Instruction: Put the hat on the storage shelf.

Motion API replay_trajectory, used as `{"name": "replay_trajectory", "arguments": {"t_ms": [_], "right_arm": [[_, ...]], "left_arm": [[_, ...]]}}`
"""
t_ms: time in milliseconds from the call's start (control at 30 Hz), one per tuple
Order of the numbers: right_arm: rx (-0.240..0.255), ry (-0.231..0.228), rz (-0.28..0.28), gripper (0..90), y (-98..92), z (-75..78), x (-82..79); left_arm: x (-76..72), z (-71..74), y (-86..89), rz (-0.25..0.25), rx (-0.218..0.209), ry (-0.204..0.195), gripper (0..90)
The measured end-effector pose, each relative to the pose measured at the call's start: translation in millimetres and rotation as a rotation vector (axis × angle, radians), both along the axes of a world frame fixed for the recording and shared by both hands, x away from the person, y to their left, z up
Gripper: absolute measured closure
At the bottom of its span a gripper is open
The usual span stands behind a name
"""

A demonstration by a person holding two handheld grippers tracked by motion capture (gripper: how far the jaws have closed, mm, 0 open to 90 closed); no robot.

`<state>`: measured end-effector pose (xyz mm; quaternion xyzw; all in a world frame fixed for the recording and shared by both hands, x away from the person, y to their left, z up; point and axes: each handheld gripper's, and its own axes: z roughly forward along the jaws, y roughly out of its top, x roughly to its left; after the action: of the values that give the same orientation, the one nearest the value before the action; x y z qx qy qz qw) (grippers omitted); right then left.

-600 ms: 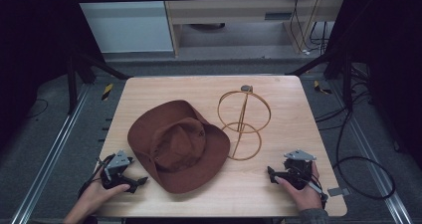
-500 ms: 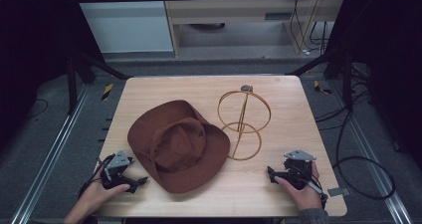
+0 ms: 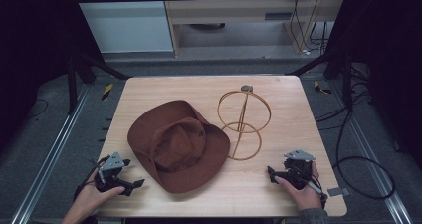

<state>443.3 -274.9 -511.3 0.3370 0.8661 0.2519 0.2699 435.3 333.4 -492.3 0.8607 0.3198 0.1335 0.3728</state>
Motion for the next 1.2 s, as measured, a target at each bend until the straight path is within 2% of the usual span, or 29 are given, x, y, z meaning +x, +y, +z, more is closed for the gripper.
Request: {"name": "replay_trajectory", "arguments": {"t_ms": [167,300,367,433,600,667,733,800,833,900,967,1067,1133,1200], "right_arm": [[0.001,0.001,-0.002,0.5,0.1,0.0,-0.2],[0.002,0.002,-0.004,0.5,0.3,-0.1,-0.4],[0.002,0.002,-0.004,0.4,0.3,-0.2,-0.4],[0.002,0.002,-0.004,0.5,0.3,-0.1,-0.4],[0.002,0.001,-0.004,0.5,0.3,-0.2,-0.4],[0.003,0.002,-0.004,0.5,0.3,-0.2,-0.4],[0.0,0.0,0.0,0.4,0.0,0.0,0.0],[0.0,0.0,0.0,0.5,0.0,0.0,0.0],[0.001,0.0,-0.001,0.5,0.0,0.0,-0.1],[0.0,0.0,0.0,0.5,0.0,0.0,0.0],[0.0,0.0,0.0,0.5,0.0,0.0,0.0],[0.001,0.0,-0.001,0.4,0.1,0.0,0.0],[0.003,0.002,-0.003,0.4,0.4,-0.2,-0.2],[0.003,0.003,-0.002,0.4,0.4,-0.2,-0.2]], "left_arm": [[-3.7,5.2,0.8,-0.019,-0.032,-0.012,2.7],[-6.5,11.5,4.0,-0.01,-0.084,-0.031,3.0],[-6.7,13.1,5.1,-0.011,-0.09,-0.025,4.1],[-6.9,14.9,5.8,-0.009,-0.118,-0.014,4.3],[-7.9,17.9,3.6,-0.012,-0.102,-0.047,4.2],[-7.9,19.5,5.0,0.001,-0.118,-0.058,4.2],[-5.1,21.3,6.7,0.016,-0.14,-0.052,4.4],[-0.4,26.2,7.6,0.022,-0.163,-0.016,4.8],[1.9,30.4,7.1,0.034,-0.157,-0.011,5.4],[7.2,41.4,3.9,0.057,-0.108,-0.017,6.1],[14.1,54.2,0.3,0.071,-0.089,-0.007,6.2],[23.0,73.1,-5.8,0.069,-0.064,-0.035,6.1],[28.0,82.3,-10.1,0.061,-0.052,-0.041,5.6],[33.2,92.3,-17.6,0.047,-0.023,-0.046,5.2]]}}
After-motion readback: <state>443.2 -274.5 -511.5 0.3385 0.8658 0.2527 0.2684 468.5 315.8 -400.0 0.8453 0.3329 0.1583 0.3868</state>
